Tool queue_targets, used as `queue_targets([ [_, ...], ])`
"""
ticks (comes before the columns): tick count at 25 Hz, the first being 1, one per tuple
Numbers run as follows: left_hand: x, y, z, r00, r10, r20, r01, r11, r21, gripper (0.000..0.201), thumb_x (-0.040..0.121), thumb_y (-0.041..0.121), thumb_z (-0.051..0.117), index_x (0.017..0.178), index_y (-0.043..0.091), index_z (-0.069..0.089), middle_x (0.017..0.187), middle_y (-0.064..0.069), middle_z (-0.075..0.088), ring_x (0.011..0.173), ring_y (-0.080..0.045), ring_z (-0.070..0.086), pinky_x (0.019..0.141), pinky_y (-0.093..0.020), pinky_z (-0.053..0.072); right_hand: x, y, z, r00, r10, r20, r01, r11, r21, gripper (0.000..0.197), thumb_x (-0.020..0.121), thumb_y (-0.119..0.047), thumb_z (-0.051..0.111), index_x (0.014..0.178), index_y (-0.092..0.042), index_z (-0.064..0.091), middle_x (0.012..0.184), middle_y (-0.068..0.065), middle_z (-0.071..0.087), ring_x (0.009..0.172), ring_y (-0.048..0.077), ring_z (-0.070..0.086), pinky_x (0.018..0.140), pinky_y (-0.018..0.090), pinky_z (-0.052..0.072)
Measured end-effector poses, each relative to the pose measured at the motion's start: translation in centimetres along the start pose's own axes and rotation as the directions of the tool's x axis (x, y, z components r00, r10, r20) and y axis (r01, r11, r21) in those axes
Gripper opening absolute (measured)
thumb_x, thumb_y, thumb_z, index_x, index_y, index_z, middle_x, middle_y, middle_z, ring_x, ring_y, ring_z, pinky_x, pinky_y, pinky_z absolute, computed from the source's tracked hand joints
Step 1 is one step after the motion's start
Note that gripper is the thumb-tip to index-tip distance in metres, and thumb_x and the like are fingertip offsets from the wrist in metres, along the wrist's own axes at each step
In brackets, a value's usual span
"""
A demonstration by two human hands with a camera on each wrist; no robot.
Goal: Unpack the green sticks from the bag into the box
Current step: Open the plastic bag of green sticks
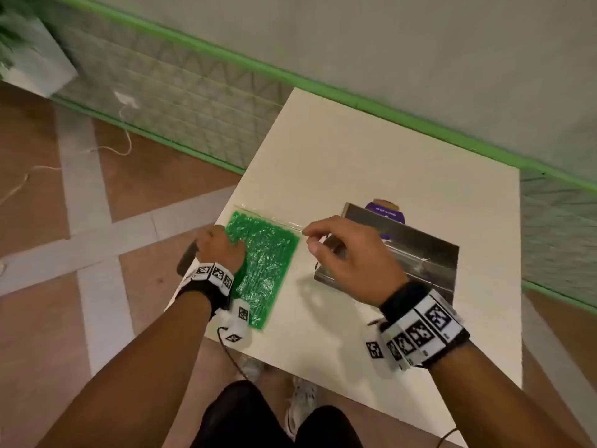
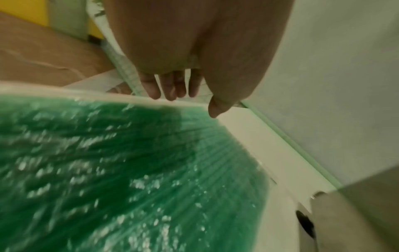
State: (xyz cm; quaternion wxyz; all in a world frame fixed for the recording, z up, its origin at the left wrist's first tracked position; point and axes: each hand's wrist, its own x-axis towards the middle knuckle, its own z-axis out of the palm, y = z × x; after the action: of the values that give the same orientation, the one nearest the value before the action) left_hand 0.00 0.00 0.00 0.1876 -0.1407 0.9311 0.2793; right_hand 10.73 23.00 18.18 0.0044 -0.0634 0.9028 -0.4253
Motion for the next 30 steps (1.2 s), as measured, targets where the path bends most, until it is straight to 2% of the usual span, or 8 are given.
queue_targets([
  [3, 0.5, -1.3, 0.6, 0.983, -0.179, -0.044, 0.183, 0.976, 0.117, 0.066, 0.088, 0.050, 0.062, 0.136, 0.008, 0.046, 0.149, -0.024, 0.036, 0.133, -0.046, 0.041, 0.110, -0.058, 0.036, 0.5, 1.9, 4.6, 0.980, 0.134, 0.144, -0.131, 0.991, -0.032, 0.020, 0.099, -0.023, 0.059, 0.117, -0.025, 0.068, 0.103, -0.014, 0.066, 0.082, -0.002, 0.060, 0.072, 0.008, 0.043],
  [6, -0.1, -2.0, 0.6, 0.989, -0.143, -0.031, 0.139, 0.983, -0.122, 0.045, 0.084, 0.043, 0.068, 0.119, 0.018, 0.055, 0.124, -0.014, 0.061, 0.115, -0.039, 0.059, 0.106, -0.051, 0.042, 1.1, 3.1, 6.9, 0.961, 0.194, 0.197, -0.186, 0.981, -0.058, 0.021, 0.099, -0.022, 0.059, 0.119, -0.023, 0.067, 0.104, -0.011, 0.065, 0.082, -0.004, 0.059, 0.074, 0.007, 0.041],
  [10, -2.5, -1.7, -1.6, 0.985, -0.098, -0.143, 0.024, 0.892, -0.451, 0.029, 0.082, 0.028, 0.065, 0.105, 0.018, 0.052, 0.093, -0.002, 0.067, 0.077, -0.023, 0.066, 0.075, -0.033, 0.056, 3.2, 2.8, 7.2, 0.976, 0.202, 0.079, -0.197, 0.978, -0.067, 0.029, 0.099, -0.025, 0.058, 0.127, -0.018, 0.063, 0.120, -0.002, 0.060, 0.098, 0.008, 0.061, 0.086, 0.024, 0.051],
  [14, -5.2, 0.6, -3.5, 0.967, 0.134, -0.219, -0.240, 0.773, -0.587, 0.019, 0.085, 0.003, 0.059, 0.095, 0.009, 0.045, 0.072, 0.005, 0.045, 0.044, 0.000, 0.045, 0.044, -0.012, 0.034, 5.4, 2.5, 6.0, 0.975, 0.221, -0.012, -0.220, 0.962, -0.162, 0.041, 0.104, -0.039, 0.046, 0.139, -0.019, 0.056, 0.137, 0.005, 0.056, 0.118, 0.020, 0.056, 0.102, 0.037, 0.044],
  [21, -6.9, 5.9, -3.5, 0.868, 0.458, -0.192, -0.473, 0.646, -0.599, 0.026, 0.080, 0.018, 0.060, 0.101, 0.009, 0.047, 0.084, 0.002, 0.044, 0.069, -0.009, 0.038, 0.068, -0.030, 0.036, 3.4, 2.9, -0.6, 0.952, 0.293, -0.093, -0.295, 0.955, -0.010, 0.017, 0.100, -0.026, 0.058, 0.104, -0.018, 0.072, 0.103, 0.001, 0.073, 0.094, 0.016, 0.065, 0.088, 0.029, 0.051],
  [24, -8.1, 8.3, -2.6, 0.835, 0.504, -0.223, -0.549, 0.725, -0.417, 0.045, 0.081, 0.040, 0.068, 0.106, 0.011, 0.044, 0.095, 0.003, 0.051, 0.086, -0.016, 0.050, 0.080, -0.037, 0.044, 1.1, 3.5, -3.0, 0.911, 0.398, -0.109, -0.373, 0.906, 0.199, 0.010, 0.095, -0.018, 0.066, 0.086, -0.021, 0.068, 0.089, 0.001, 0.071, 0.080, 0.013, 0.064, 0.078, 0.023, 0.050],
  [26, -9.0, 10.1, -2.3, 0.750, 0.572, -0.333, -0.654, 0.716, -0.244, 0.045, 0.078, 0.047, 0.069, 0.095, 0.011, 0.047, 0.103, -0.004, 0.049, 0.093, -0.021, 0.046, 0.085, -0.039, 0.038, -0.1, 3.6, -3.5, 0.908, 0.417, -0.044, -0.387, 0.874, 0.295, 0.009, 0.093, -0.015, 0.070, 0.085, -0.019, 0.068, 0.083, -0.004, 0.068, 0.076, 0.007, 0.061, 0.077, 0.021, 0.049],
  [30, -12.2, 13.5, -1.8, 0.663, 0.724, -0.188, -0.748, 0.630, -0.209, 0.044, 0.085, 0.053, 0.061, 0.068, 0.016, 0.046, 0.074, 0.002, 0.051, 0.070, -0.018, 0.046, 0.075, -0.039, 0.037, -1.9, 3.8, -3.7, 0.905, 0.425, -0.014, -0.368, 0.800, 0.473, 0.009, 0.088, -0.013, 0.076, 0.084, -0.010, 0.068, 0.076, -0.001, 0.067, 0.072, 0.012, 0.060, 0.069, 0.022, 0.050],
])
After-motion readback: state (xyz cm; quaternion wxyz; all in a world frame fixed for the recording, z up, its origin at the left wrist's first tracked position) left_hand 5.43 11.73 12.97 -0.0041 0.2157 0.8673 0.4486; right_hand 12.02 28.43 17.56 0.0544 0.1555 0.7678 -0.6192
